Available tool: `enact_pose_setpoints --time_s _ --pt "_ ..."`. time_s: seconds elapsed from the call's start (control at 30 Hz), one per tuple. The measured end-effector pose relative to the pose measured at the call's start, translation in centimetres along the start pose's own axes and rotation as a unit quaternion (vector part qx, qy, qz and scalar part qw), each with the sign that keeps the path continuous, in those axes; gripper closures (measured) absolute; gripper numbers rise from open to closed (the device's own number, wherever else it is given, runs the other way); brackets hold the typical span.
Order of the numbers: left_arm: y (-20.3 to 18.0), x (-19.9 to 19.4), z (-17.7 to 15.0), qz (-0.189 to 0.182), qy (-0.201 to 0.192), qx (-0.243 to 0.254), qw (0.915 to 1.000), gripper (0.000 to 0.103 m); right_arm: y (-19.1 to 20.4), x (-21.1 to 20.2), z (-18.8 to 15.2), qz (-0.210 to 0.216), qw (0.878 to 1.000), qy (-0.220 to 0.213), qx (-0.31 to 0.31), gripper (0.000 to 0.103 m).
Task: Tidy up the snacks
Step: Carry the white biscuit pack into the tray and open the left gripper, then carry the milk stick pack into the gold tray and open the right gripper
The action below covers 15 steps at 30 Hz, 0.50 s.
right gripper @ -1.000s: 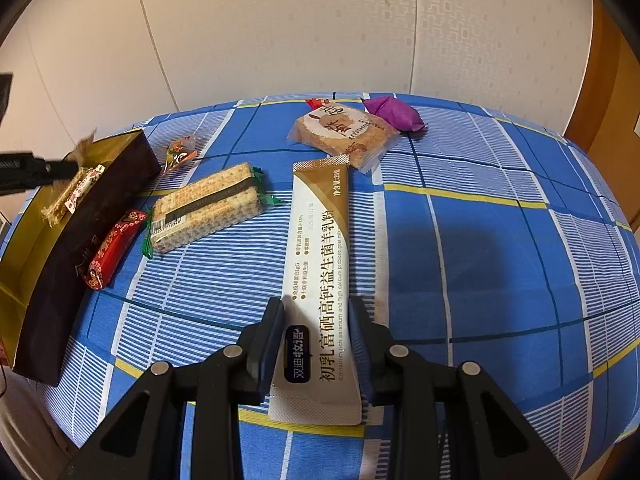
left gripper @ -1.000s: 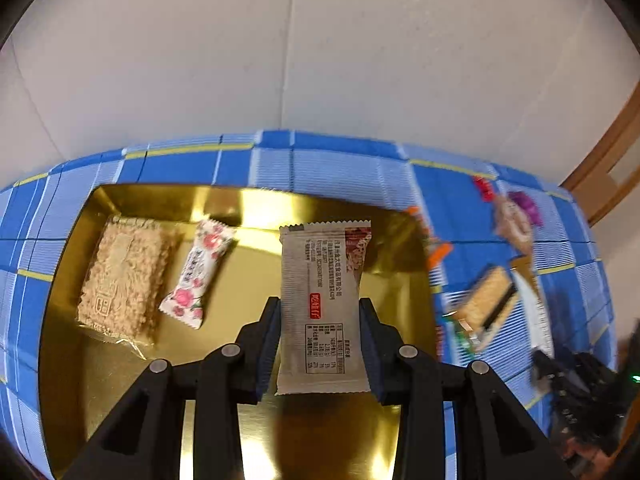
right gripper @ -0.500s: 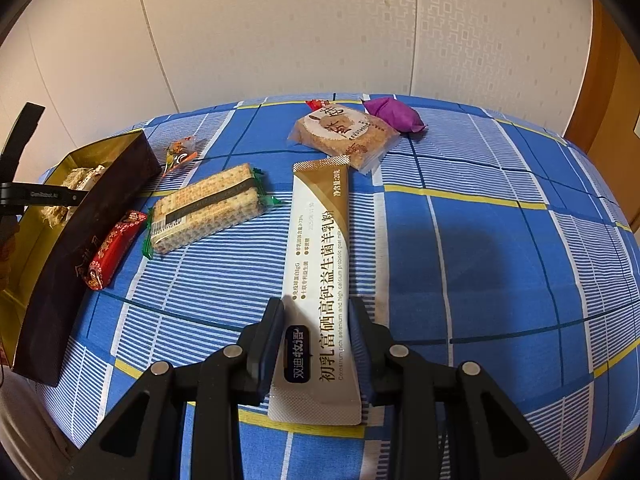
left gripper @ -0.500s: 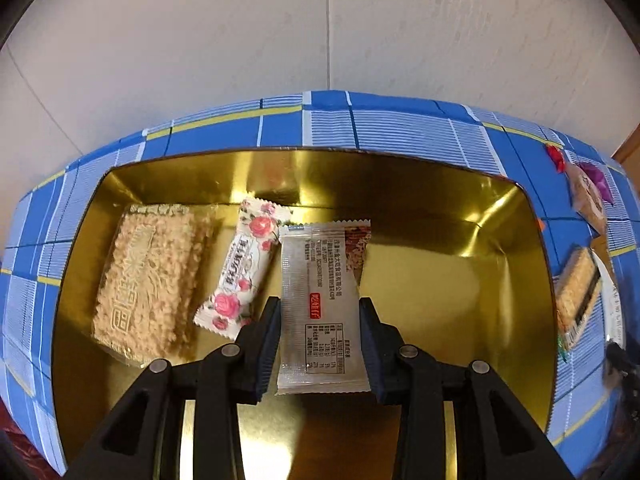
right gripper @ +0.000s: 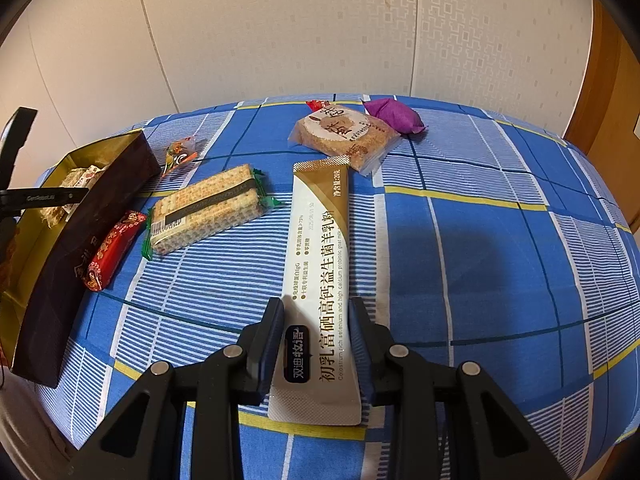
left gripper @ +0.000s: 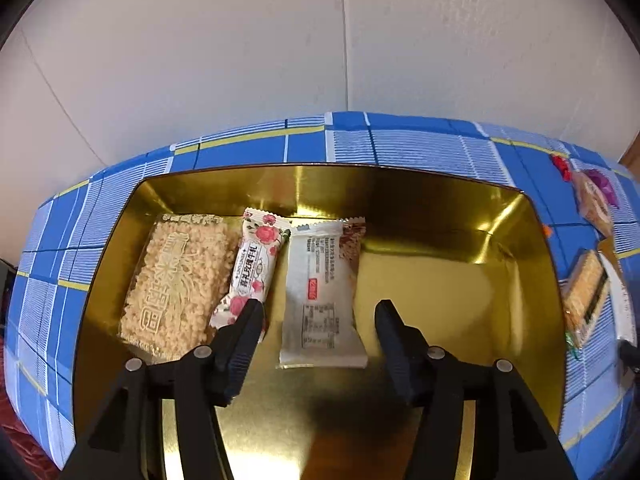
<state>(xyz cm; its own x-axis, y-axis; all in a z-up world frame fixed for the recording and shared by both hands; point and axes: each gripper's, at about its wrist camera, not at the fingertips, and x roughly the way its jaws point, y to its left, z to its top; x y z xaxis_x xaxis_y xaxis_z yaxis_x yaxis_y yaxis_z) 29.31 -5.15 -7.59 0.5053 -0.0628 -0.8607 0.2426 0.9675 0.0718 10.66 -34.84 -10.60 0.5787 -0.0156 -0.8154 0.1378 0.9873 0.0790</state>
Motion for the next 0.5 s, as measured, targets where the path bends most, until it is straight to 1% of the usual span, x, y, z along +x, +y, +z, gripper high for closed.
enact_pose_setpoints --time_s 0.13,0.23,0.27,0.33,0.37,0.43,0.5 --pt "-0.2 -1.5 -0.8 -0.002 -0.014 -0.011 0.9998 0.043 0.0 0.0 0.0 -0.001 1.000 -0.001 0.002 0.070" --pt "0.0 -2.8 -1.6 -0.020 -0.024 -0.037 0.9988 0.043 -0.1 0.0 0.0 0.002 1.000 -0.003 0.009 0.071" --pt "0.2 -3.3 -1.9 -0.026 -0.030 -0.046 0.9982 0.042 -0.2 -0.1 0.0 0.005 1.000 -0.004 0.012 0.074" --pt "0.7 -4.1 -2.7 -0.035 -0.039 -0.064 0.9965 0.041 -0.3 -0.3 0.2 0.011 1.000 -0.013 0.016 0.082" --pt "0.9 -4.6 -3.2 -0.034 -0.046 -0.070 0.9959 0.040 -0.3 -0.6 0.3 0.014 1.000 -0.020 0.017 0.090" --pt "1.4 -5.2 -4.3 -0.025 -0.053 -0.080 0.9951 0.034 -0.4 -0.9 0.4 0.022 0.999 -0.026 0.019 0.090" --pt "1.5 -5.9 -5.4 -0.012 -0.065 -0.073 0.9952 0.034 -0.2 -0.6 0.4 0.020 1.000 -0.017 0.017 0.090"
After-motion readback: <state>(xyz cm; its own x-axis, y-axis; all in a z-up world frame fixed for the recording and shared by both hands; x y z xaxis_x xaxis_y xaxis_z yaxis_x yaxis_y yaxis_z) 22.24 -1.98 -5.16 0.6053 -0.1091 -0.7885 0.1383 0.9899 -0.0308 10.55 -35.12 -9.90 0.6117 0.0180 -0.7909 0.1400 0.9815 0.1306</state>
